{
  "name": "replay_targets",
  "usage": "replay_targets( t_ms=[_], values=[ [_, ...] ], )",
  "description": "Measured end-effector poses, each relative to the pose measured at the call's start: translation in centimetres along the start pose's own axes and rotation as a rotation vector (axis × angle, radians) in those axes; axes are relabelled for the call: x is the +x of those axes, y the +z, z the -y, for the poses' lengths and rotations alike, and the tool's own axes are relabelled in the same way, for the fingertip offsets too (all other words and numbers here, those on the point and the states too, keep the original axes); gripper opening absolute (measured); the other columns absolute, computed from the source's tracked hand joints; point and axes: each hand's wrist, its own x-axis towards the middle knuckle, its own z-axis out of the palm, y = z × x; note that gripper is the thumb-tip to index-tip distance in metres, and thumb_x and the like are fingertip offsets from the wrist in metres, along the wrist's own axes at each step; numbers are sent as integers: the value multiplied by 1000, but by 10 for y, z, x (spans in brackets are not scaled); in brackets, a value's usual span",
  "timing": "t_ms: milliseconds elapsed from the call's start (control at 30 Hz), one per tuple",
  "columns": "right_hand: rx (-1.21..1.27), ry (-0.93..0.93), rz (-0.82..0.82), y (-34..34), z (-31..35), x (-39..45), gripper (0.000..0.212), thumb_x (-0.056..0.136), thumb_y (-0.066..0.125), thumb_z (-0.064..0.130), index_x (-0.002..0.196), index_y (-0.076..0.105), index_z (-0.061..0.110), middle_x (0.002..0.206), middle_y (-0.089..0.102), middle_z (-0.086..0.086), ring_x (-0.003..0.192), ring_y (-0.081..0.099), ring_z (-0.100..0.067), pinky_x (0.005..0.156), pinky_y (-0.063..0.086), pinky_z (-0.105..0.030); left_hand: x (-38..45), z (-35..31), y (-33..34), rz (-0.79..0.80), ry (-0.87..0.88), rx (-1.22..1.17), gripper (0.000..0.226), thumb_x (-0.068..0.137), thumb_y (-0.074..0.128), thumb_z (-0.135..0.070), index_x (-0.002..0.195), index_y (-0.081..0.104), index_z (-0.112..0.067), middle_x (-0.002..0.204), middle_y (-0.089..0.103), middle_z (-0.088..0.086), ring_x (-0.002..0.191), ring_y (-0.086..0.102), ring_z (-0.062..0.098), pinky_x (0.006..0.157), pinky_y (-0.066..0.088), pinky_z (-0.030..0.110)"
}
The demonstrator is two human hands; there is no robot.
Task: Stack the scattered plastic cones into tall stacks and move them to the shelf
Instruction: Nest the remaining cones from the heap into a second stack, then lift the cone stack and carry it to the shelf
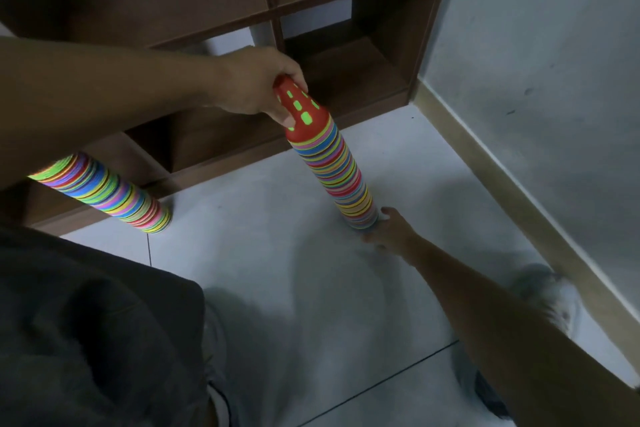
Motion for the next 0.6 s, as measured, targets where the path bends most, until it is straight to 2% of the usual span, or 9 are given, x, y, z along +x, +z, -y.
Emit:
replay_targets(
  t_ms=[67,100,167,200,233,300,367,467,600],
  values=[
    [112,-7,-2,7,9,-8,56,70,85,-2,109,50,17,106,63,-18,97,62,-34,82,54,-46,3,1,1,-18,-31,-74,60,77,82,-31,131,58,-20,128,61,-3,117,57,15,99,52,37],
    [189,-7,9,9,11,-7,44,74,82,-4,97,53,19,100,64,-15,94,64,-33,87,53,-48,4,4,3,-22,-41,-108,60,76,83,-32,130,59,-20,127,61,-3,117,58,15,99,53,38],
    [374,-7,49,11,16,-6,34,78,79,-4,93,58,17,94,64,-14,84,62,-27,81,52,-42,5,8,8,-51,-56,-167,57,74,84,-33,125,61,-22,125,63,-3,116,60,16,99,54,39],
    [446,-12,67,11,17,-6,30,79,80,2,101,61,10,99,66,-15,81,62,-24,76,51,-37,7,9,8,-62,-67,-211,56,73,84,-32,124,61,-22,123,64,-3,115,61,16,97,55,38],
    [499,-7,80,11,17,-5,40,80,81,12,114,61,6,109,68,-15,83,65,-22,75,52,-33,7,12,8,-65,-79,-247,55,73,84,-31,123,61,-22,122,64,-3,113,62,16,93,57,36],
    [583,9,122,10,17,-7,63,78,79,36,130,57,7,127,67,-12,96,68,-20,85,55,-37,7,14,8,-72,-87,-316,54,75,84,-27,124,61,-20,121,65,-2,109,64,16,82,58,29],
    [615,9,166,8,20,-14,54,85,66,46,125,61,11,123,70,-7,104,68,-20,96,52,-40,6,16,7,-79,-89,-365,53,76,83,-25,124,60,-19,120,65,-1,109,65,18,77,57,26],
    [706,29,194,8,21,-20,41,98,51,51,115,65,16,110,72,-4,106,67,-22,100,50,-43,3,23,4,-80,-124,-439,53,79,82,-21,126,58,-16,122,65,3,109,65,20,76,59,24],
    [806,25,138,15,30,-32,48,94,55,55,120,59,14,119,60,-6,112,63,-28,106,48,-51,-8,30,-5,-100,-170,-603,68,71,79,-30,134,55,-15,126,65,3,116,63,22,90,56,33]
  ],
)
